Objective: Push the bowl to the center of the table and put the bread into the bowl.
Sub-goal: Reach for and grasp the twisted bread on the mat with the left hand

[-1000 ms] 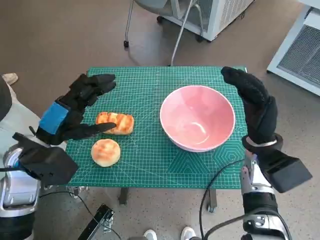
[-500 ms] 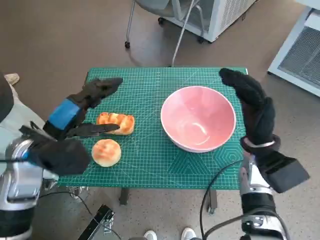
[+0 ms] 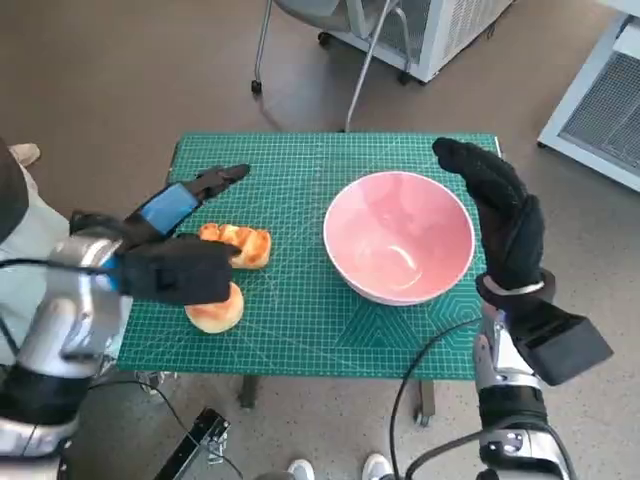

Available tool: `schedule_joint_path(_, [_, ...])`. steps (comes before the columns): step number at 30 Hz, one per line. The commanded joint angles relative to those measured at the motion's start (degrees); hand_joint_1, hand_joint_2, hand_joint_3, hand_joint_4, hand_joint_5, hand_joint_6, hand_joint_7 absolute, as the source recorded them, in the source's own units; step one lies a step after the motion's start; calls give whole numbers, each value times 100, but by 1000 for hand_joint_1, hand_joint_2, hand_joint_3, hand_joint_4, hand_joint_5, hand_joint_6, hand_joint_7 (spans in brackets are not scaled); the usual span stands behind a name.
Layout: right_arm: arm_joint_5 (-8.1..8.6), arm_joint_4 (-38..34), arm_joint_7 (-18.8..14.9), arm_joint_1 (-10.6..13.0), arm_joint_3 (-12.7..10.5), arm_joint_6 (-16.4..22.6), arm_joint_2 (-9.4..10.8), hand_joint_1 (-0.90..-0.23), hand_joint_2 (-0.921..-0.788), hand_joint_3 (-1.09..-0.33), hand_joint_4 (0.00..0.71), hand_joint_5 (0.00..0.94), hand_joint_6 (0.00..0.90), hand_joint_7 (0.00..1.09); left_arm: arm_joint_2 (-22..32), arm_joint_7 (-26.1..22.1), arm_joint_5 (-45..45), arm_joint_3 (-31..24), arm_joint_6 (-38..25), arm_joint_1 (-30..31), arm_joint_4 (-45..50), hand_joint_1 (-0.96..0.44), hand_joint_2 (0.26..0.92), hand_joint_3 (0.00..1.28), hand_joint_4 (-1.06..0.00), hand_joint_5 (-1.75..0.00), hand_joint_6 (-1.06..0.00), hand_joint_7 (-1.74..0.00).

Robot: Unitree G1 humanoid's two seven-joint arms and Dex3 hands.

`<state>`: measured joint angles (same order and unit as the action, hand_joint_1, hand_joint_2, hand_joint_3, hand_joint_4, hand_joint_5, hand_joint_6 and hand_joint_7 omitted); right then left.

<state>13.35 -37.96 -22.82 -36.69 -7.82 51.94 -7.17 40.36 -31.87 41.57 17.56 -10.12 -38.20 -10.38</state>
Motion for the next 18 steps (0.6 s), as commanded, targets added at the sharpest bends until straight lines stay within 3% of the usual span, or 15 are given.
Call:
schedule_joint_path(1, [36,-65,-20,107,-16,-50,17,-553,-921,-704,350,16,53,822,-169,47,267,360,132,-312,-617,-8,799,0,-145,-12,-343,-55])
schedule_joint_path(11, [117,-81,-63,151,-61,-30,1,-569,-921,-696,347,13,52,821,-512,-22,853,904,-206,-905,-1794,-1,799,0,-161,-9,-379,-45])
schedule_joint_path(18, [94,26,6,220,-97,-77,-6,-576,-921,-691,348,13,55,816,-708,211,1145,1297,-94,-1093,-2506,-23,798,2,-200,-18,-403,-40])
